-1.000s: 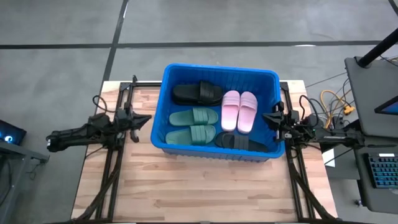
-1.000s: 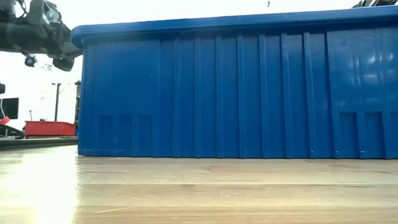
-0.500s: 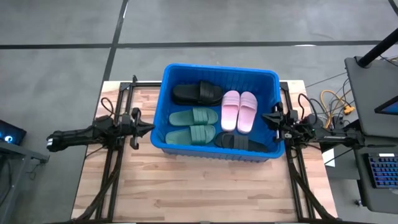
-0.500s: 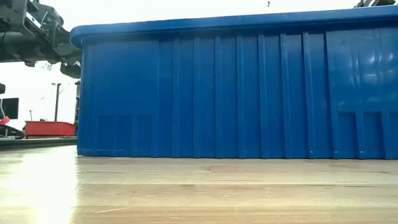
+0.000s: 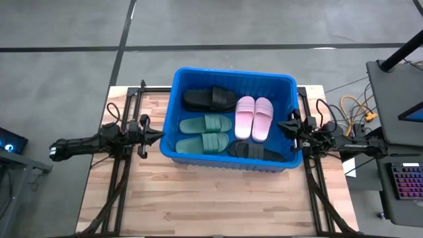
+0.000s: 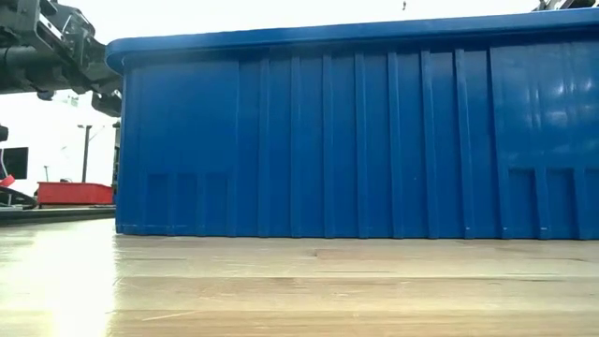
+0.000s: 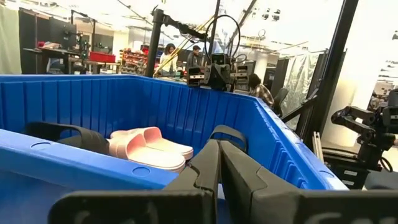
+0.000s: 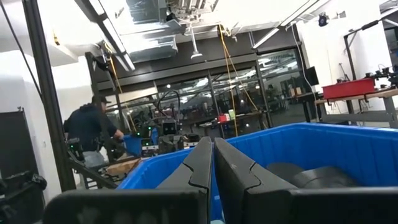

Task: Pick and place slides into bin
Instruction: Return to Home Position

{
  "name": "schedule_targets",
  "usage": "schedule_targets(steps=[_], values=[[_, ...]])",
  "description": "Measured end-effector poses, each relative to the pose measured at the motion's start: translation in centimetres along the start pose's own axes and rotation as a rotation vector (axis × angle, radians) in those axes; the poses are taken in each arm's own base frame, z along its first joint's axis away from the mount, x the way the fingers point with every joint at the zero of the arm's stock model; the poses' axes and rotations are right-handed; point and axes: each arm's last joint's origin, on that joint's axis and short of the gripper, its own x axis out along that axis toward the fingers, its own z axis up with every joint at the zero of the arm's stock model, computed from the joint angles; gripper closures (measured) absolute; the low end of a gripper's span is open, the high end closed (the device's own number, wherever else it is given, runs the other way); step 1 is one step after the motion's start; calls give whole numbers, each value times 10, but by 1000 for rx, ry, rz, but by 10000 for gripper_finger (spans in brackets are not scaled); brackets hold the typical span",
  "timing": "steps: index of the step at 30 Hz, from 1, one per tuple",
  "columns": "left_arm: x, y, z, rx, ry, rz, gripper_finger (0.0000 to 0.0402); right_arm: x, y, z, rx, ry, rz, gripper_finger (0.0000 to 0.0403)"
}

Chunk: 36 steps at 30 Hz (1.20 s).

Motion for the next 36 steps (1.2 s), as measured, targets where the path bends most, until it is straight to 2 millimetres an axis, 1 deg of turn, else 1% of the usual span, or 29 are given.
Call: schedule_targets(steps=[13, 36], values=[[0, 0, 0, -6, 4, 0, 401, 0, 1, 4, 9, -60, 11, 394], [1, 0, -1, -6, 9, 1, 401, 0, 1, 5, 14, -69, 12, 394]])
